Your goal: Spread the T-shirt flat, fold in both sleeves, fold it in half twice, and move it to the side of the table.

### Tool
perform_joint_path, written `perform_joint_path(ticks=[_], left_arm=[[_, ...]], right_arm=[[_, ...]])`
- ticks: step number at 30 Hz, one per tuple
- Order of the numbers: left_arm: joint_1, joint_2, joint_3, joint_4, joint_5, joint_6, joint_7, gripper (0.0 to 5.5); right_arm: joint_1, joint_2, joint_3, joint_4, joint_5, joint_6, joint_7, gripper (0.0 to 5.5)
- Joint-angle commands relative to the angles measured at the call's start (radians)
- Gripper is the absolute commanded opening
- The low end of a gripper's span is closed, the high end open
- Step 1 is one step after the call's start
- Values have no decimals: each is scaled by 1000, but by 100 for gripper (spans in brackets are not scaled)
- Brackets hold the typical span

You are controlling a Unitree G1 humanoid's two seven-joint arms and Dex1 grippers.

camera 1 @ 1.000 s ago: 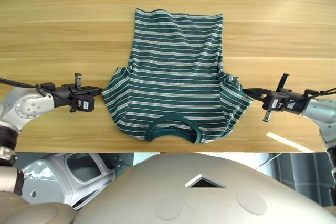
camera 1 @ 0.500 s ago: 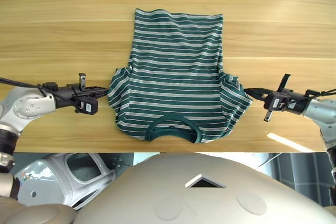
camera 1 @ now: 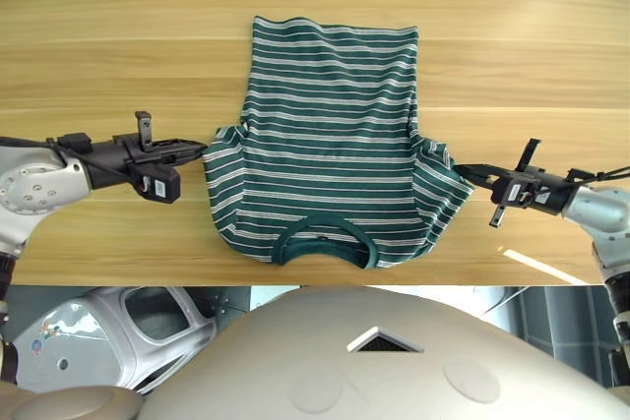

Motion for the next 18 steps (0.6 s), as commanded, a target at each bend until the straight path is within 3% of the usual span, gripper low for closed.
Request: perform_joint_path(ticks=[1, 10, 18], left_arm=[[-81, -66, -41, 18, 43, -16, -3, 1], [-192, -217, -126, 136, 176, -68, 55, 1], [-222, -244, -156, 137, 145, -89, 39, 1]], right_arm=[[-15, 12, 2, -3, 0, -2, 3, 0], [-17, 26, 11, -12, -5, 0, -1, 0], [-13, 33, 6, -10, -4, 0, 0, 0]])
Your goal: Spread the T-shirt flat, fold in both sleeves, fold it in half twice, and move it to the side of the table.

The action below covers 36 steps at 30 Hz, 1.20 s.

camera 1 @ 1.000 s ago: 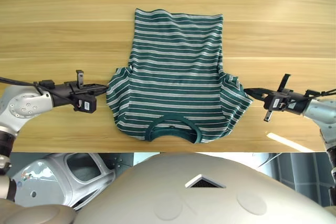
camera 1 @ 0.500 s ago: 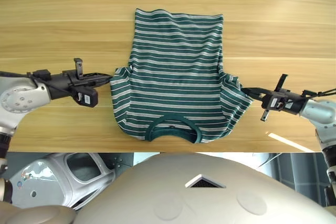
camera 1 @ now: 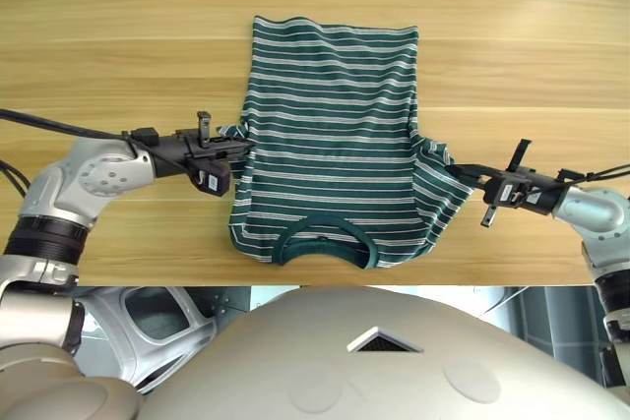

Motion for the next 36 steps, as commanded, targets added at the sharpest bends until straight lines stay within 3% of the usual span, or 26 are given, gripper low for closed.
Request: perform_joint_path(ticks=[1, 12, 36], left_arm=[[-27, -3, -8, -3, -25, -6, -9, 1], [-43, -26, -30, -8, -45, -1, -21, 1], [-131, -190, -146, 74, 37, 12, -10, 1]], right_arm=[[-8, 0, -3, -3, -2, -1, 1, 0], [3, 8, 1, -15, -2, 1, 2, 0], [5, 21, 7, -32, -2, 11, 2, 0]])
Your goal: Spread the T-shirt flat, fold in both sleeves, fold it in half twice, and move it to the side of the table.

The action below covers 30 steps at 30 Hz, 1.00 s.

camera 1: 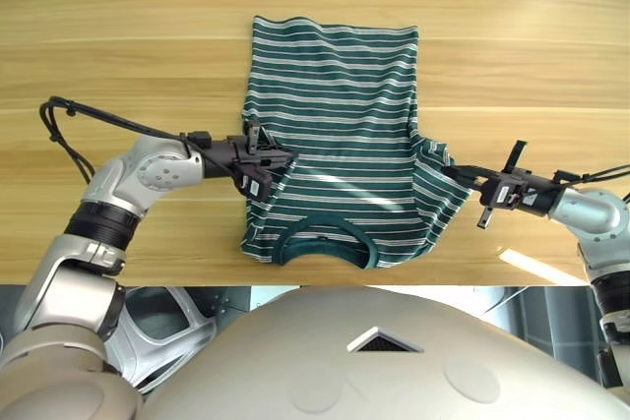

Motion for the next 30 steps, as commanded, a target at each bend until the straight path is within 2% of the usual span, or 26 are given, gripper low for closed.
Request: perform_joint_path(ticks=[1, 22, 30], left_arm=[[-27, -13, -14, 17, 16, 14, -1, 1], [-34, -67, -59, 75, 78, 29, 37, 1], [-20, -86, -57, 32, 15, 73, 14, 1]], right_arm=[[-8, 8, 6, -7, -3, 5, 2, 0], [-4, 6, 2, -19, 6, 9, 2, 0], [-4, 10, 5, -18, 9, 9, 2, 0]])
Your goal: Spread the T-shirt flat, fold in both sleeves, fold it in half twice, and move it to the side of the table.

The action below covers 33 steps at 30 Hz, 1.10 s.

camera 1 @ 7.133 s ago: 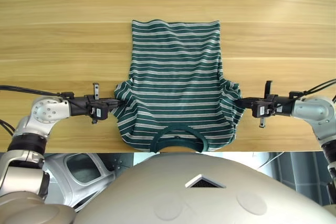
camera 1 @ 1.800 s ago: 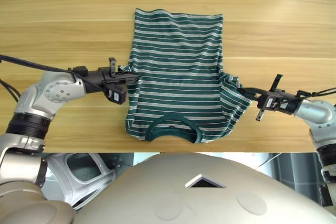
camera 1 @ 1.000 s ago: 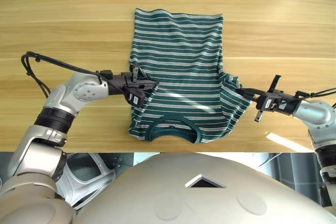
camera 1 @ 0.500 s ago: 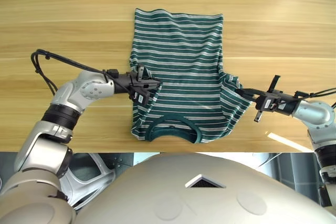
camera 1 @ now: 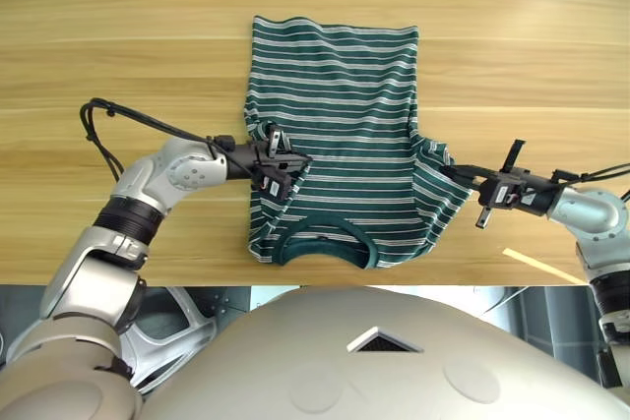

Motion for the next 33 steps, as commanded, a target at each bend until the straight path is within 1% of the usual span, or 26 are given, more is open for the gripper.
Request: perform_joint_path(ticks=[1, 4, 13, 17, 28, 33], left_arm=[[4, -11, 1, -32, -49, 12, -12, 1], [7, -27, -4, -42, -84, 15, -17, 1], [19, -16, -47, -10, -15, 32, -40, 1], [16, -15, -62, 7, -3, 37, -52, 63], [6, -67, -25, -11, -33, 61, 3, 234], [-9, -110, -16, 10, -11, 48, 70, 309]], right_arm=[[-4, 10, 3, -2, 4, 7, 2, 0], [-5, 9, 1, -6, 8, 9, 3, 0], [-8, 3, -1, -7, 15, 7, 10, 0], [-6, 1, -2, -10, 17, 7, 10, 0], [-5, 1, -2, -8, 20, 5, 17, 0], [-12, 3, -3, -3, 24, 2, 20, 0]])
